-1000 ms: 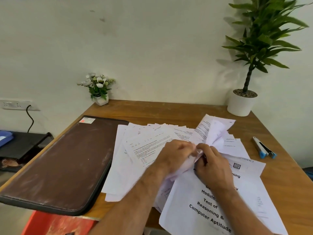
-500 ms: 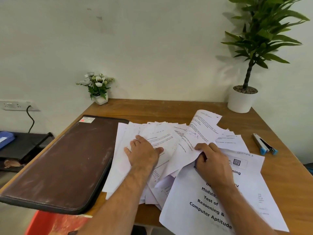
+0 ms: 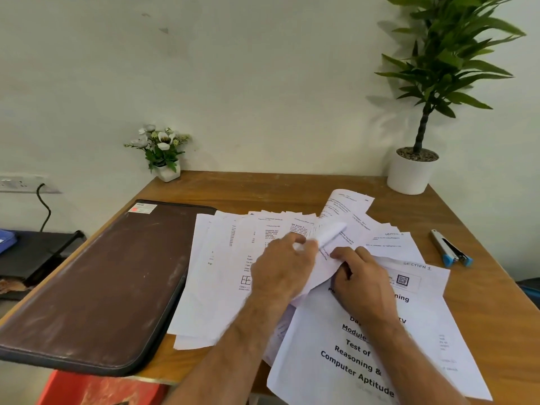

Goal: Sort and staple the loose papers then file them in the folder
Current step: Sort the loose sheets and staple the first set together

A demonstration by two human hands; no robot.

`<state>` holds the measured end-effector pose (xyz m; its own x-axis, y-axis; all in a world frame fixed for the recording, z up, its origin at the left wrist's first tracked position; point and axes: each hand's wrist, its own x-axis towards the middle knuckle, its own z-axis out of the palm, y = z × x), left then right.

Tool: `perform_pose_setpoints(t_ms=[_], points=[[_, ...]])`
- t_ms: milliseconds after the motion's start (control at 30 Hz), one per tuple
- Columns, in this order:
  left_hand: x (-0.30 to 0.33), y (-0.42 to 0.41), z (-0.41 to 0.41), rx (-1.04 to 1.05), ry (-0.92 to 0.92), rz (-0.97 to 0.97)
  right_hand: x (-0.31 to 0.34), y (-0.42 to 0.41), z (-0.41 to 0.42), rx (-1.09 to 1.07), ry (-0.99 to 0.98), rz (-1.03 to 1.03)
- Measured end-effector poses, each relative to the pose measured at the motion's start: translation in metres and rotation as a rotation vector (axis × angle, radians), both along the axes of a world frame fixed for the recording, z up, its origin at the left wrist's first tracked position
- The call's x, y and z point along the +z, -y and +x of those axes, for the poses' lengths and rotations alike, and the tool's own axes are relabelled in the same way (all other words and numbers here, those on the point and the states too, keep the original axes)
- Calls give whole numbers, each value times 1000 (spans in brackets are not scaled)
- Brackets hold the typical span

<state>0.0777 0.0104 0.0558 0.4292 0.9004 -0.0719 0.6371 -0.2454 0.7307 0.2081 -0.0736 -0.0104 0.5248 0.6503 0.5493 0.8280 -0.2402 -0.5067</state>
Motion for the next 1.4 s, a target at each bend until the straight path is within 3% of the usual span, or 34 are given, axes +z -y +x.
perform_pose_setpoints(t_ms=[100, 233, 333, 433, 567, 667, 867, 1133, 1267, 1400], points=[[9, -28, -6, 132, 125, -97, 2, 1, 0, -14, -21, -4], [6, -68, -18, 217, 186, -388, 1, 5, -1, -27, -38, -32], [0, -85, -23, 151, 152, -457, 0, 6, -1, -29, -45, -42], [1, -86, -20, 54, 40, -408, 0, 3, -2, -20, -53, -43], [5, -88, -13, -58, 25, -313, -1, 2, -2, -27, -64, -26], [0, -87, -20, -153, 86, -355, -2, 2, 0, -30, -68, -19], [-18, -99, -38, -206, 337, -618, 2, -1, 3, -17, -54, -8], [-17, -79, -20, -55, 17, -103, 1, 1, 1, 34, -32, -8], [-34, -63, -32, 105, 299, -215, 1, 4, 2, 75, -86, -95], [-27, -77, -36, 313, 53, -35, 10, 6, 3, 68, -89, -124]])
